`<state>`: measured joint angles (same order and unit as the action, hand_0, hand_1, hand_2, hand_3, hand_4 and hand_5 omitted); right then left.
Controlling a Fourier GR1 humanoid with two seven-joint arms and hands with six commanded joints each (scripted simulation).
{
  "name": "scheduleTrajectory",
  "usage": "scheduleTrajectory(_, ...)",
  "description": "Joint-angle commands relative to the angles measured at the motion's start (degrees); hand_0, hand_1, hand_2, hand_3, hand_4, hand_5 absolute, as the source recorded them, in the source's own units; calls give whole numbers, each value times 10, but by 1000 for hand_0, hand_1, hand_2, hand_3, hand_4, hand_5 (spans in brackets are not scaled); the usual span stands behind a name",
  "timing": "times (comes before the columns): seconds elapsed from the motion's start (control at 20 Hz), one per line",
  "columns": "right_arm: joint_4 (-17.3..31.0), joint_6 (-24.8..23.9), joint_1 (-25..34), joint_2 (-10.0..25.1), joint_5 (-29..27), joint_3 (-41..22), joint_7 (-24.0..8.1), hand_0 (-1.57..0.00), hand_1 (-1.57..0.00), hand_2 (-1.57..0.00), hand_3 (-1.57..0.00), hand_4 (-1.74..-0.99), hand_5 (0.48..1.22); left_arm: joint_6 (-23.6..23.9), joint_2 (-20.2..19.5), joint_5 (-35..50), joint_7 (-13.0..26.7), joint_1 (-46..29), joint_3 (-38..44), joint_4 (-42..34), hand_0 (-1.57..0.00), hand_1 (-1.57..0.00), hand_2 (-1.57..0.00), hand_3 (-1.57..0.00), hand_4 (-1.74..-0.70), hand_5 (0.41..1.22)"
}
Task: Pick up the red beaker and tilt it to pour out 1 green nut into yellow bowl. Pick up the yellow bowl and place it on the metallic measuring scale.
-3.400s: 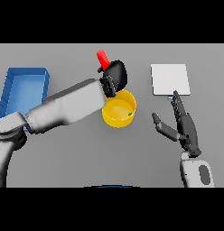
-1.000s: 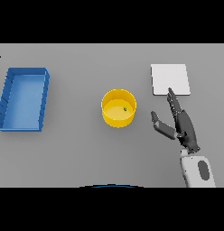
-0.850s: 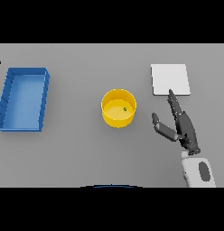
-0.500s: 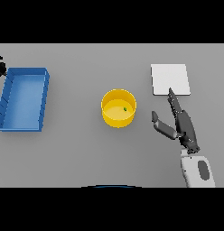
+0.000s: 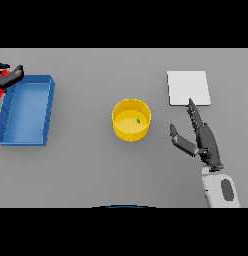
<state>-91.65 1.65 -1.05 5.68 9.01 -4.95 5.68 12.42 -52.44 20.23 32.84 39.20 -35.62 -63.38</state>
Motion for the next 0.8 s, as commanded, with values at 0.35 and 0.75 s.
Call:
scheduleTrajectory(0.35, 2, -14, 6, -3, 18, -5, -8, 1, 1, 1, 1, -1300, 717, -30, -7, -29, 18, 13, -33, 7, -105, -88, -79, -49, -746, 655)
scheduleTrajectory(0.75, -14, 13, 59, 39, 78, -45, -36, -13, 1, 1, 1, -1167, 672, 15, 6, -30, -25, 1, -21, 8, -17, -14, -12, -7, -720, 685)
